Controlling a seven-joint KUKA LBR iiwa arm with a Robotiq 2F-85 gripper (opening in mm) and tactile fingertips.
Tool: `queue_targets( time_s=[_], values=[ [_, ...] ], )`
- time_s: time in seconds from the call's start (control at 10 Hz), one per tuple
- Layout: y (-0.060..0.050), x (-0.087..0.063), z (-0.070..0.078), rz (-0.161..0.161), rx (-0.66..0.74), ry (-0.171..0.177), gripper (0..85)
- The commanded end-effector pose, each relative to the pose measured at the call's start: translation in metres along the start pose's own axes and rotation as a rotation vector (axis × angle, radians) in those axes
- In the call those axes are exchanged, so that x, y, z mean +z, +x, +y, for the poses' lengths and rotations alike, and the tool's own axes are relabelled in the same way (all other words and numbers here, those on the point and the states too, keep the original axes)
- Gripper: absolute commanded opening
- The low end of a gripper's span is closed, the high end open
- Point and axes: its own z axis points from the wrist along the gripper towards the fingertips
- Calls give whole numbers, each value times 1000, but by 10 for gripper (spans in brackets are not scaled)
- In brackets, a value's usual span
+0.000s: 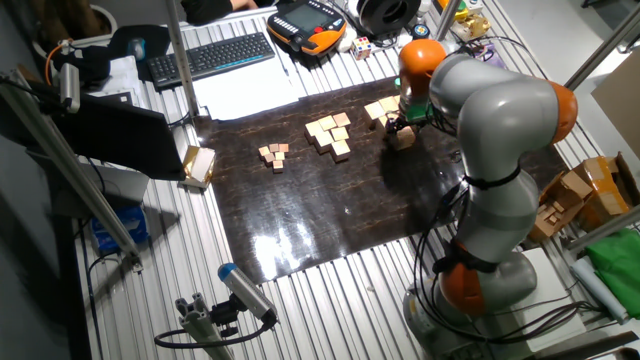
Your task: Stack the blocks into a pyramid shape
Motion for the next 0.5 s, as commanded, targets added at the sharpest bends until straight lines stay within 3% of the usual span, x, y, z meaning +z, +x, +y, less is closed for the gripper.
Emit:
queue_targets(
  time_s=[0.0, 0.4],
  values=[
    [-2, 4, -2, 3, -4, -19, 800],
    [-1, 12, 9, 0, -3, -31, 770]
  ],
)
